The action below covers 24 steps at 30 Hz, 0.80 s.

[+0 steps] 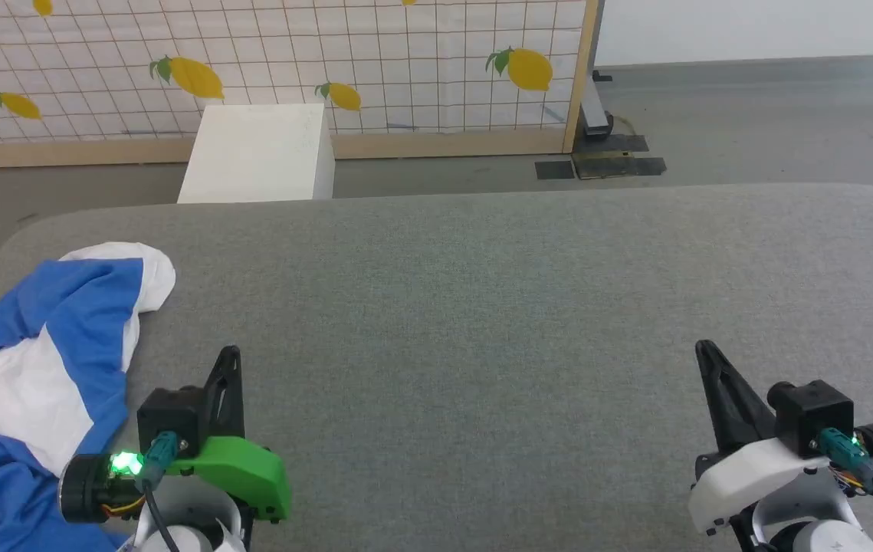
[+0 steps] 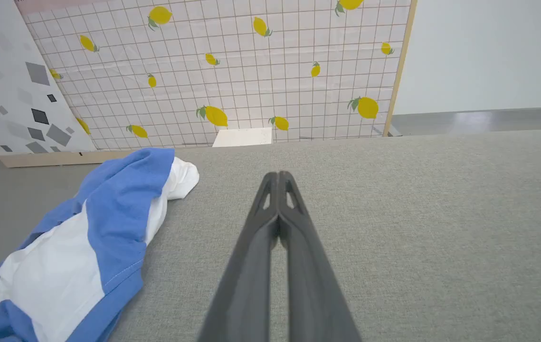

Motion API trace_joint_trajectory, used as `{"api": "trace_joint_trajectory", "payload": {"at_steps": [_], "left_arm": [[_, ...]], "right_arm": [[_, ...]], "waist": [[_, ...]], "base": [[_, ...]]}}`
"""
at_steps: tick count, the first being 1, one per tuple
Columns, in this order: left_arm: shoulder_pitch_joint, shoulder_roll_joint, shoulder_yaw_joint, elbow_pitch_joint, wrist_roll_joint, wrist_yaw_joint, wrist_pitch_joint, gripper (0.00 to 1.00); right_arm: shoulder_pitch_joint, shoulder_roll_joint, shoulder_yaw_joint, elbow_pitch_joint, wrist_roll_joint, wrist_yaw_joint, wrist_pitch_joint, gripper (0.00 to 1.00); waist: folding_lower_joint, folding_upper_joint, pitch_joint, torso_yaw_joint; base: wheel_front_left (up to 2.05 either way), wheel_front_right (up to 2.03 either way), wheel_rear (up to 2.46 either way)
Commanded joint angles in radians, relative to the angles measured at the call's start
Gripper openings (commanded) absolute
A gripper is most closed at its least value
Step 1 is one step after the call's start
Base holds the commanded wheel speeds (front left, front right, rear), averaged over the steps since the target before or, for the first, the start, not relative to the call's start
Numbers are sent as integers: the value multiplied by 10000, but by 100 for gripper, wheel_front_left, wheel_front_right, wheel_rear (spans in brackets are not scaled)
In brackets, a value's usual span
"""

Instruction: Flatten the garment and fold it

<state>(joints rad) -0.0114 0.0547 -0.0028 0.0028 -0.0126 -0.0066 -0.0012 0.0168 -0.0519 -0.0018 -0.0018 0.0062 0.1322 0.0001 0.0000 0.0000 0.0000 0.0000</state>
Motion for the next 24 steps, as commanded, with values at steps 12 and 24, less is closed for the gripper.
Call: {"api": "trace_joint_trajectory", "payload": {"at_steps": [12, 24], "left_arm": [[114, -45, 28, -28, 126, 66, 12, 0], [114, -45, 28, -28, 126, 66, 12, 0]], "right_arm": [[-168, 17, 18, 18, -62, -15, -1, 0], [-168, 17, 18, 18, -62, -15, -1, 0]], "waist": [[0, 0, 0, 0], [0, 0, 0, 0]], "base": [[0, 0, 0], [0, 0, 0]]}}
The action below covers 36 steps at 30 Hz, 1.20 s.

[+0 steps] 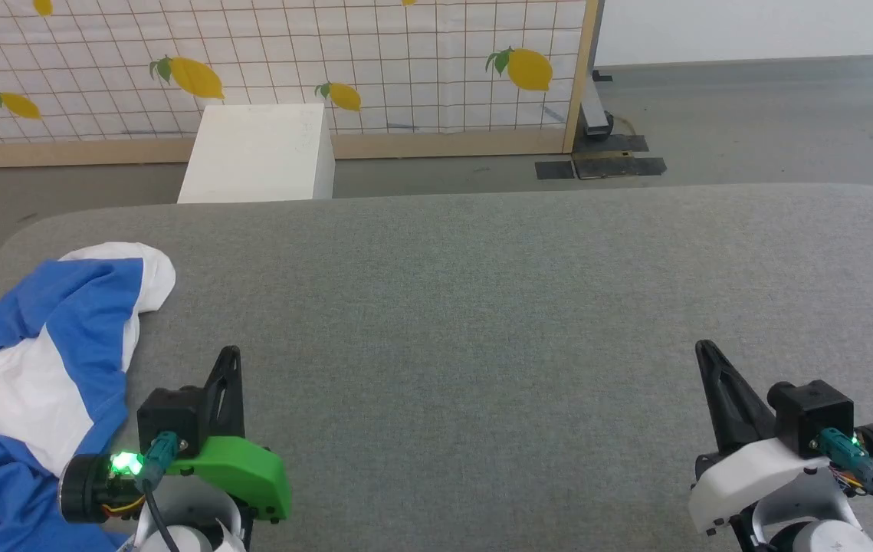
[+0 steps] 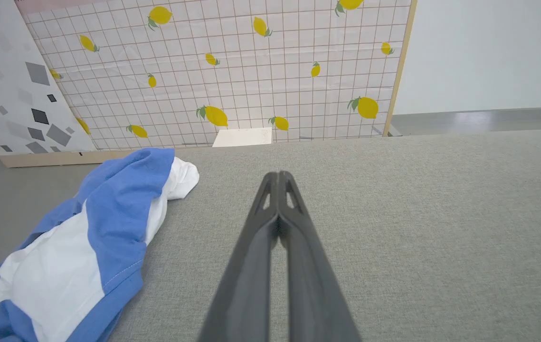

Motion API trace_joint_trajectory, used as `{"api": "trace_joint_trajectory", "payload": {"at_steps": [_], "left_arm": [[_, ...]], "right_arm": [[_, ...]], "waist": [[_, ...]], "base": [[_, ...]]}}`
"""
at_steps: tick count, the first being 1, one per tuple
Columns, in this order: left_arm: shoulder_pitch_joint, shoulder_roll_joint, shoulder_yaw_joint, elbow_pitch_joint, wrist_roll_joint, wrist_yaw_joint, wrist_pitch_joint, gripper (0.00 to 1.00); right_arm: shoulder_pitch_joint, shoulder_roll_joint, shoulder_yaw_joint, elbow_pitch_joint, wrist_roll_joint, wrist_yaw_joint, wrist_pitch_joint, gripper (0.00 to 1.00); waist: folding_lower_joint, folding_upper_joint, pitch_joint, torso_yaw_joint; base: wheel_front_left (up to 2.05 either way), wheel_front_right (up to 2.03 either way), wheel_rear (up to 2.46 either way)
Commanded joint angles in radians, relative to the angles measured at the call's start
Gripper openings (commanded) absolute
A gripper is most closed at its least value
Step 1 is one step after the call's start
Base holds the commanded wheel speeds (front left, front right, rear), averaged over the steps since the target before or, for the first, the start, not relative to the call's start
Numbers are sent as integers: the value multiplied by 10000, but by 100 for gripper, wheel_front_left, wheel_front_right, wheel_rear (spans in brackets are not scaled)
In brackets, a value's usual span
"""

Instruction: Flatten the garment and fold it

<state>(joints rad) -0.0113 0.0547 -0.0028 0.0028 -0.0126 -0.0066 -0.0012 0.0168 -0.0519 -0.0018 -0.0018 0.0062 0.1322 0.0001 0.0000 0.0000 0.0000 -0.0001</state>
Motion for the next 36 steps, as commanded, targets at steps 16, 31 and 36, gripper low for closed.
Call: {"api": "trace_joint_trajectory", "payload": {"at_steps": [16, 31, 36], "left_arm": [[-85, 0, -142, 164, -194, 95, -191, 100], [-186, 51, -185, 355, -451, 302, -507, 100], [-157, 75, -157, 361, -549, 406, -614, 100]], "right_arm": [[-33, 0, -75, 52, 69, 1, -163, 100], [-78, 2, -181, 85, 207, -1, -429, 100], [-94, 2, -180, 99, 217, -2, -524, 100]], "waist": [[0, 0, -6, 102], [0, 0, 15, 956], [0, 0, 7, 1360]], "base": [[0, 0, 0], [0, 0, 0], [0, 0, 0]]}}
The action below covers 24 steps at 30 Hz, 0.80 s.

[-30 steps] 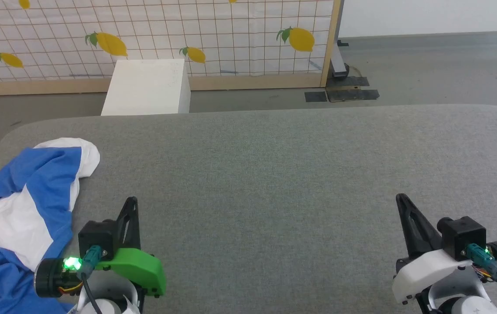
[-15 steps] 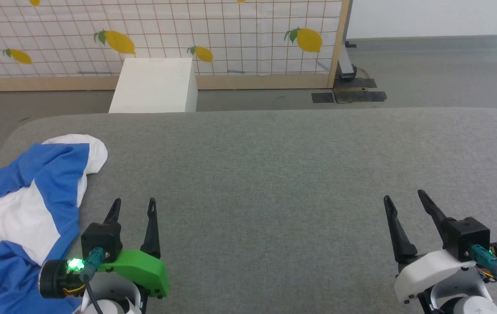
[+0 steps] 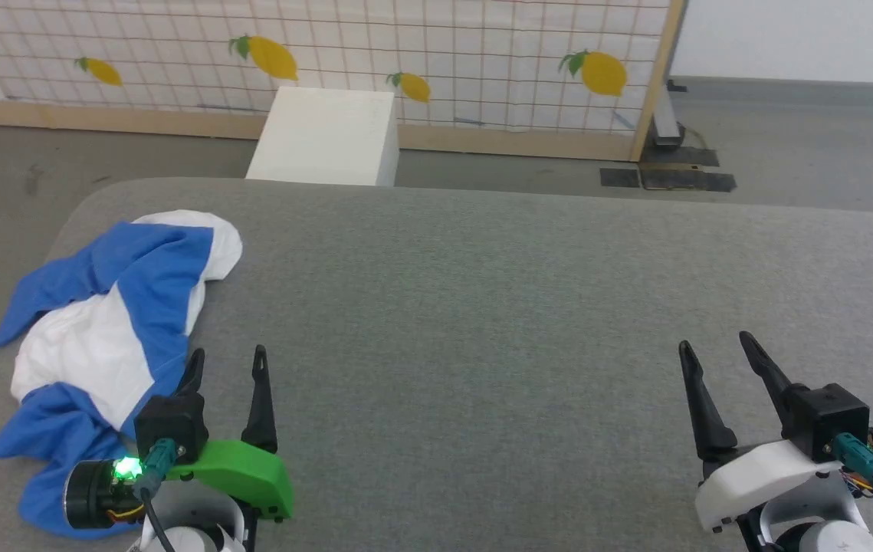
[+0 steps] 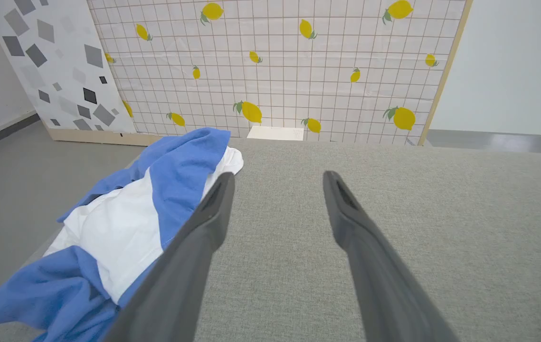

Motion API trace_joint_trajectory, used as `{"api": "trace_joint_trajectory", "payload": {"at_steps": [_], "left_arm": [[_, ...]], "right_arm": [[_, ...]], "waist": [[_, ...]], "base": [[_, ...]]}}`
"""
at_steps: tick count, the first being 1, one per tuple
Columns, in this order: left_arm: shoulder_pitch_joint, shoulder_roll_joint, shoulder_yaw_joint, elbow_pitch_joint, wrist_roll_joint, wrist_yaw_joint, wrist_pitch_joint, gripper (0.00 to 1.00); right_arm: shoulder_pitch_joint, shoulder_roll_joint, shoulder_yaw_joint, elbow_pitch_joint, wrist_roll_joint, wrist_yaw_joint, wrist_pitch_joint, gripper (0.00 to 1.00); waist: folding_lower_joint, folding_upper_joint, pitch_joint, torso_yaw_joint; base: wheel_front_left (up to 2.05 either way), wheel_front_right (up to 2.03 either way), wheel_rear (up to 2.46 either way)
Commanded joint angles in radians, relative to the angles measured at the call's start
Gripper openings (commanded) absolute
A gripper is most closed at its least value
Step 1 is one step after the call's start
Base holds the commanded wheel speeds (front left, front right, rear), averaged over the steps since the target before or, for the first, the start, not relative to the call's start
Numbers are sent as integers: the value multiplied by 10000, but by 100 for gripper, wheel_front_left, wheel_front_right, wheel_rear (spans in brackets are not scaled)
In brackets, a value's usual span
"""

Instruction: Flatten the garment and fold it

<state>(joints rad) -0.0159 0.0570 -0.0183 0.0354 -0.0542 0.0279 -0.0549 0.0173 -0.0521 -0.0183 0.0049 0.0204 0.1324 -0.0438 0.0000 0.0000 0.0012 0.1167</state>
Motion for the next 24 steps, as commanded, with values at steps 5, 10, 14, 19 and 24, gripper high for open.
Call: {"api": "trace_joint_trajectory", "payload": {"at_steps": [5, 10, 14, 19, 24], "left_arm": [[-62, 74, 41, 22, -236, 167, -179, 100], [20, 119, 125, -16, -360, 271, -285, 100], [99, 147, 167, -82, -437, 355, -367, 100], [166, 182, 172, -131, -526, 411, -468, 100], [205, 185, 138, -150, -607, 476, -572, 100]], "right_arm": [[-121, 5, -23, 49, 107, -5, -168, 100], [-136, 6, -30, 72, 166, -5, -251, 100], [-148, 6, -27, 93, 199, -6, -322, 100], [-157, 7, -26, 104, 231, -7, -407, 100], [-160, 8, -7, 120, 259, -7, -477, 100]], "waist": [[0, 0, -7, 573], [0, 0, -15, 949], [0, 0, -9, 1206], [0, 0, -3, 1488], [0, 0, 6, 1767]], "base": [[0, 0, 0], [0, 0, 0], [0, 0, 0], [0, 0, 0], [0, 0, 0]]}}
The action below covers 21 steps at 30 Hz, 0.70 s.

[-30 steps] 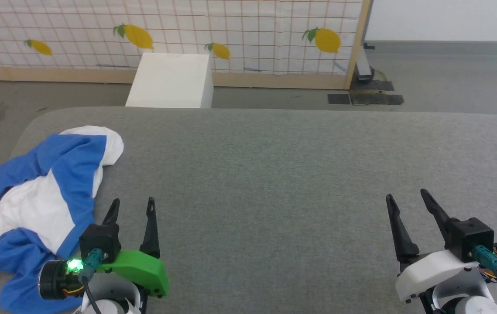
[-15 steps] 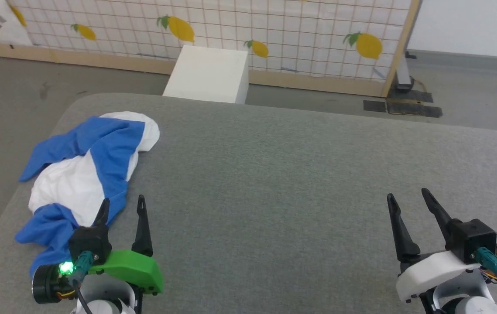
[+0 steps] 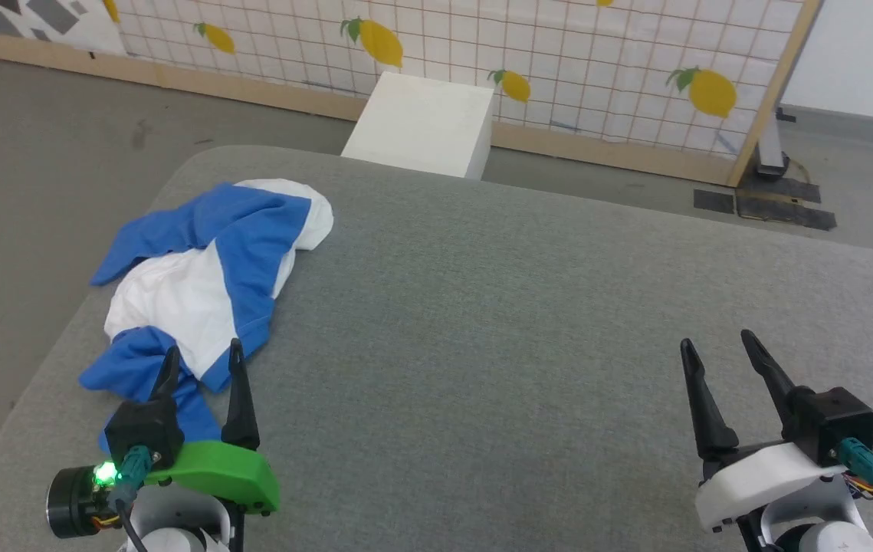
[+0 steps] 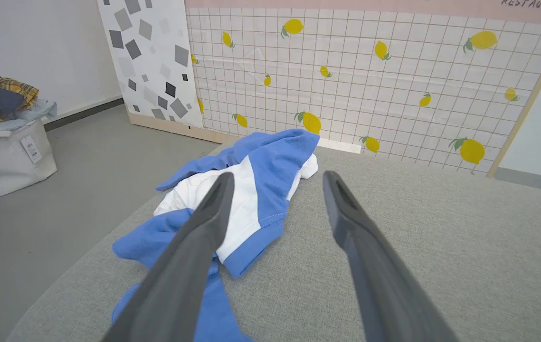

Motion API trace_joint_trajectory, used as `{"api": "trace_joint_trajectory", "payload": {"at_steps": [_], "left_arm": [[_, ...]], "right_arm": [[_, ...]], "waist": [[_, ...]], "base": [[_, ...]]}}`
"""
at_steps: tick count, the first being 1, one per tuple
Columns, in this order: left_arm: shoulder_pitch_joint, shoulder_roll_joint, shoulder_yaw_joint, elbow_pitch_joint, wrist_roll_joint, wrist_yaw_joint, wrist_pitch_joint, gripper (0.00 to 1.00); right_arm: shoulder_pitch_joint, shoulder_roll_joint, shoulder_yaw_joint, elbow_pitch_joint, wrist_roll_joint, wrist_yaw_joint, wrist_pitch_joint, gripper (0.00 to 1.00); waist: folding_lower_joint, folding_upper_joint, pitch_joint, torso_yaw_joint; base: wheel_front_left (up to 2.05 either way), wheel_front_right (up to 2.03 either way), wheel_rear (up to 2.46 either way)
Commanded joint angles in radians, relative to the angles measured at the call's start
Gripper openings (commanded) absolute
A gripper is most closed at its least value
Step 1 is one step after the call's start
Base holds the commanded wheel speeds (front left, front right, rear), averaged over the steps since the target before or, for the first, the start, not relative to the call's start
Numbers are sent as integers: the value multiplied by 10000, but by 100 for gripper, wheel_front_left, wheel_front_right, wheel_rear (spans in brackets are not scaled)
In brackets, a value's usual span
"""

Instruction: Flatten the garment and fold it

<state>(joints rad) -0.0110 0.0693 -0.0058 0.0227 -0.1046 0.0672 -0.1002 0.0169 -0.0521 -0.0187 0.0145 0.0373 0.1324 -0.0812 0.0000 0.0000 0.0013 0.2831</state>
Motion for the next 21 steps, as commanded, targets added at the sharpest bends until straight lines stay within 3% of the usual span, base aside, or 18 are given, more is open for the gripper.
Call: {"api": "trace_joint_trajectory", "payload": {"at_steps": [1, 21], "left_arm": [[162, 66, 14, -19, -122, 99, -143, 100], [194, 173, 24, 92, -530, 377, -552, 100]], "right_arm": [[-157, 8, -1, 29, 101, -7, -119, 100], [-215, 11, -4, 161, 313, -10, -516, 100]], "waist": [[0, 0, 5, 159], [0, 0, -38, 1145]], "base": [[0, 0, 0], [0, 0, 0]]}}
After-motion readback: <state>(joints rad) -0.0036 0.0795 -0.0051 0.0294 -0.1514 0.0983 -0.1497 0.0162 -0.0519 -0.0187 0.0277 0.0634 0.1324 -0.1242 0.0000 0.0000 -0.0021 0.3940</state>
